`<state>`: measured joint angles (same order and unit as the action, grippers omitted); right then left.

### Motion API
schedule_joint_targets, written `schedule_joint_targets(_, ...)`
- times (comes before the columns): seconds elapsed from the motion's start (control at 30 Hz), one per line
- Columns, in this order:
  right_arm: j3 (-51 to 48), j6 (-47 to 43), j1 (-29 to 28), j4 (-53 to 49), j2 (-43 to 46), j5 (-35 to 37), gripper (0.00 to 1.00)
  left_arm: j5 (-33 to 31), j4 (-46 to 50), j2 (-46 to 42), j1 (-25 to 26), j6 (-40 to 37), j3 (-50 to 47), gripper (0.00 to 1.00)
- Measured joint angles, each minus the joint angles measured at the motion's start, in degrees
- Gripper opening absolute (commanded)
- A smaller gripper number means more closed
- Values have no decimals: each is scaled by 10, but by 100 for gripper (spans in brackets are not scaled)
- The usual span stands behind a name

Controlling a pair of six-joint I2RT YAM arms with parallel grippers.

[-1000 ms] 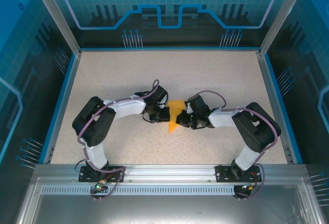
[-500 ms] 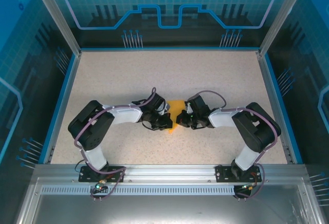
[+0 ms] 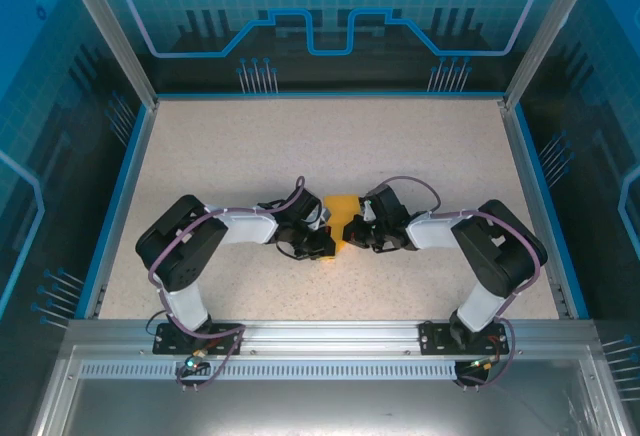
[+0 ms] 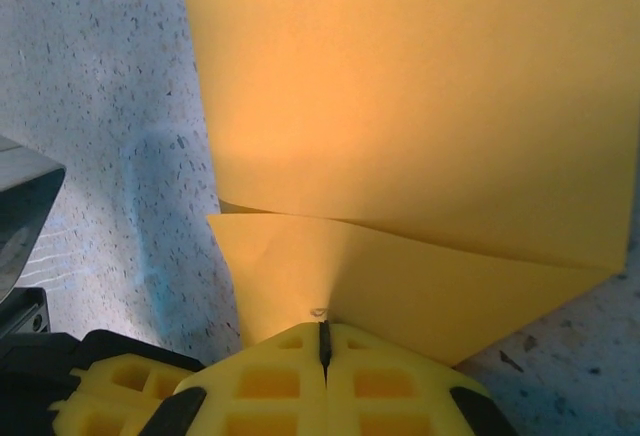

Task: Fold a paper plane with a square sheet of paper (pick it up from the middle)
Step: Third fold the triangle at the center of the table.

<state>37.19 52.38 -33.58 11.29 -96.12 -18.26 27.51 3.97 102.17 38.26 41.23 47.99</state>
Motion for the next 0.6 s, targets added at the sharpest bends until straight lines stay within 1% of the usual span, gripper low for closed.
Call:
schedule_joint_targets(0.2, -12, -12, -28, 17, 9, -2, 0, 0, -16, -1, 0, 0, -9, 0)
schedule_joint_targets(0.47, -19, -12, -29, 18, 9, -1, 0, 0, -29, -4, 0, 1, -17, 0)
schedule_joint_targets(0.6, -18, -19, -18, 9, 9, -3, 0, -1, -29, -5, 0, 3, -18, 0)
